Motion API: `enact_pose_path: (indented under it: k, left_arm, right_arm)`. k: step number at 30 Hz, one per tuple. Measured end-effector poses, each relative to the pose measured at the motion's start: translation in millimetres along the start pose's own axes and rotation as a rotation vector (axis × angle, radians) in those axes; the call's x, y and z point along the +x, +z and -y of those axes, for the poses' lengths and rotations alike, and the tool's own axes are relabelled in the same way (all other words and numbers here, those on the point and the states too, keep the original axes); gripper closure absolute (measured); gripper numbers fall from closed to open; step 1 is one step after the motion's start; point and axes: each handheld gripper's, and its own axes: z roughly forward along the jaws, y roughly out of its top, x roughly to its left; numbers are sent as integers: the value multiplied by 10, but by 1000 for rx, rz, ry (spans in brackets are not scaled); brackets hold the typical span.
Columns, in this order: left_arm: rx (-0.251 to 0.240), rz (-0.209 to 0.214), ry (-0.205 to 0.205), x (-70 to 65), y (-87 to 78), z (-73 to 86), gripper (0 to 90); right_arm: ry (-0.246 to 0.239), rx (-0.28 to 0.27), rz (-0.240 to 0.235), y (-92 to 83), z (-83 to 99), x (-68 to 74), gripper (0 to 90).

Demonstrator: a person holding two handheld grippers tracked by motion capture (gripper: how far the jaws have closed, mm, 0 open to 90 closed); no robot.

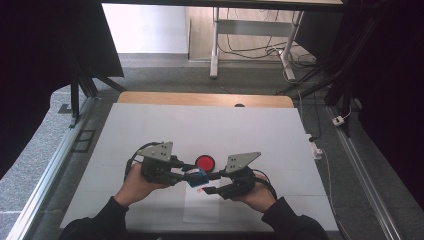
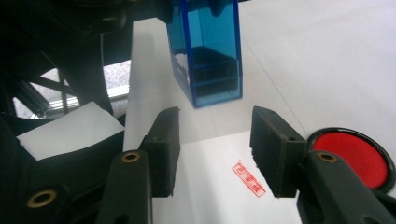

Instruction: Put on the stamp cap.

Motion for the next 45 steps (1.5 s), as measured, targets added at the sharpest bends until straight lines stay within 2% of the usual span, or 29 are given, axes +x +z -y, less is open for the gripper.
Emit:
enact_pose_path:
  k: [6,15,23,45]
  left_arm:
    - [12,-23,-16,21,-28,23,699]
    - [45,-94,-49,55,-67,61,697]
    - [77,-154,-69,64,-107,86,697]
    - [128,-262,-133,129,-236,180,697]
  right_arm:
    - [4,19,63,-36,9,12,456]
    - [33,38,142,-96,40,16,353]
    - [69,37,184,-177,63,28,270]
    - [159,55,281,-405,200,103,115]
